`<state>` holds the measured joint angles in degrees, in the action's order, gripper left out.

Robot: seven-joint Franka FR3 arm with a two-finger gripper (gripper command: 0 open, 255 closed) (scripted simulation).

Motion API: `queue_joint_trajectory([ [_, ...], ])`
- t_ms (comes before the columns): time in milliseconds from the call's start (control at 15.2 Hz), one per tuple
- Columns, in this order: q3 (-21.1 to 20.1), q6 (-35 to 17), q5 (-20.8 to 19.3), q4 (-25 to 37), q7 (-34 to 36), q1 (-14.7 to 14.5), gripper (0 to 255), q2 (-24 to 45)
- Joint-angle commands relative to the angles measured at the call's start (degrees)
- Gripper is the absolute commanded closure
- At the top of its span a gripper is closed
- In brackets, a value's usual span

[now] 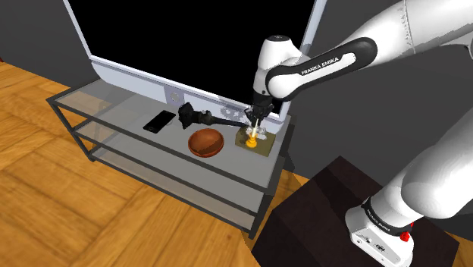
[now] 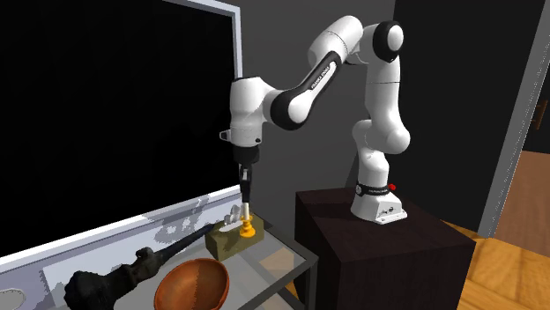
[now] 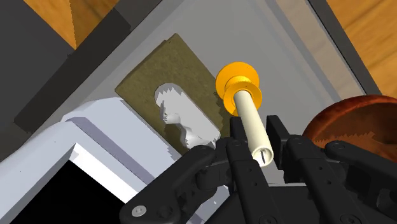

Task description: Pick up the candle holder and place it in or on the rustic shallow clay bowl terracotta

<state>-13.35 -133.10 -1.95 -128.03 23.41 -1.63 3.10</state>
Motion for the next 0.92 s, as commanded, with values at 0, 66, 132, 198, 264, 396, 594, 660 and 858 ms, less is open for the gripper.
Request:
queue_joint_trajectory([
  [0,0.0,1.6,0.4,0.6,-0.4,0.1,255,-1.0],
  [66,0.0,2.3,0.5,0.9,-0.5,0.1,255,-1.4],
  [132,0.0,3.1,0.7,1.2,-0.6,0.1,255,-1.9],
  [198,0.0,3.8,0.8,1.6,-0.7,0.1,255,-2.3],
  [264,0.0,4.6,0.9,1.9,-0.8,0.1,255,-2.7],
  [396,0.0,6.1,1.2,2.7,-1.0,0.1,255,-3.5],
  [594,0.1,8.3,1.5,3.9,-1.2,0.2,255,-4.5],
  [660,0.1,9.0,1.6,4.3,-1.3,0.2,255,-4.8],
  [858,-1.2,11.8,0.1,11.7,1.9,-1.1,255,0.0],
])
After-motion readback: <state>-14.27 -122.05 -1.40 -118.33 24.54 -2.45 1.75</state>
